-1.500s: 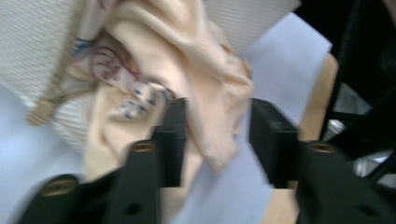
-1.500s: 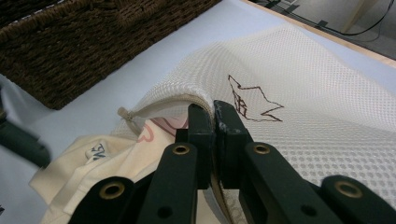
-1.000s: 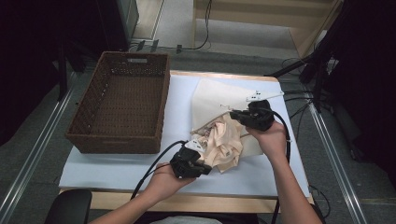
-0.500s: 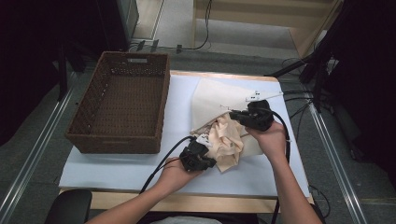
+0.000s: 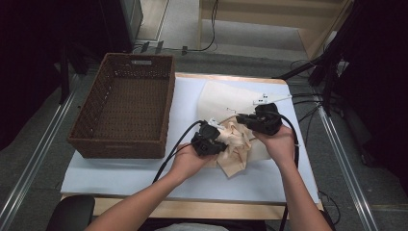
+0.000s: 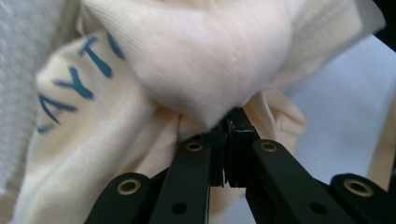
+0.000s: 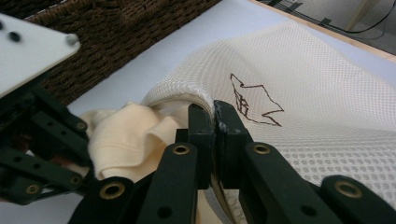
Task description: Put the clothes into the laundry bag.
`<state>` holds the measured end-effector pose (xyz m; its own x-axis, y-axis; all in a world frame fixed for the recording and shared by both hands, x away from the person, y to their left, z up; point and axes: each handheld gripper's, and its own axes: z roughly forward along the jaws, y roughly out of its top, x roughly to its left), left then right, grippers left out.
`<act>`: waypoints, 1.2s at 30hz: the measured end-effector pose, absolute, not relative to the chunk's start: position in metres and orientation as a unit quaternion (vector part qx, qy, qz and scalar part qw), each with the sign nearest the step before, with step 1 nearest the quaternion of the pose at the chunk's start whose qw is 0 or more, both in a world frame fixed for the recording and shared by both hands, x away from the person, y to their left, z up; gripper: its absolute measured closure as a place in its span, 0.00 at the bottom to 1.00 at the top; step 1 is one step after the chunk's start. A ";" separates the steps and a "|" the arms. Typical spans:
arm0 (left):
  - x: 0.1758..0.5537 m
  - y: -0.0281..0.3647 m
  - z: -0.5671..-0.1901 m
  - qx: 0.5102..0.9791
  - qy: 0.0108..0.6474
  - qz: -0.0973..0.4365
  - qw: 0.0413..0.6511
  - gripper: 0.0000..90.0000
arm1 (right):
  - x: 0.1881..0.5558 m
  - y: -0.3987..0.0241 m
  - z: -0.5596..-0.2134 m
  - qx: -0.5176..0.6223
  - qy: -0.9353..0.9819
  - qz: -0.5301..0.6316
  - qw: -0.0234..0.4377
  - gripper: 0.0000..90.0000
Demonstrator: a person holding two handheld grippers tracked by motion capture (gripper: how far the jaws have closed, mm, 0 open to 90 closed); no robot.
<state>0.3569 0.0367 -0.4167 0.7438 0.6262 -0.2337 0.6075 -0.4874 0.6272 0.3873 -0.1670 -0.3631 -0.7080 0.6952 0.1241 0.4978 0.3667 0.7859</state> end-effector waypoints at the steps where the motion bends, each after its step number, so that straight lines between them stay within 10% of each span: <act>1: 0.361 0.034 -0.417 0.863 0.359 0.013 0.354 0.99 | 0.387 -0.167 -0.363 0.364 0.818 0.429 0.116 0.98; 36: 0.422 0.013 -0.419 0.831 0.417 0.032 0.367 1.00 | 0.385 -0.171 -0.358 0.353 0.822 0.438 0.088 0.99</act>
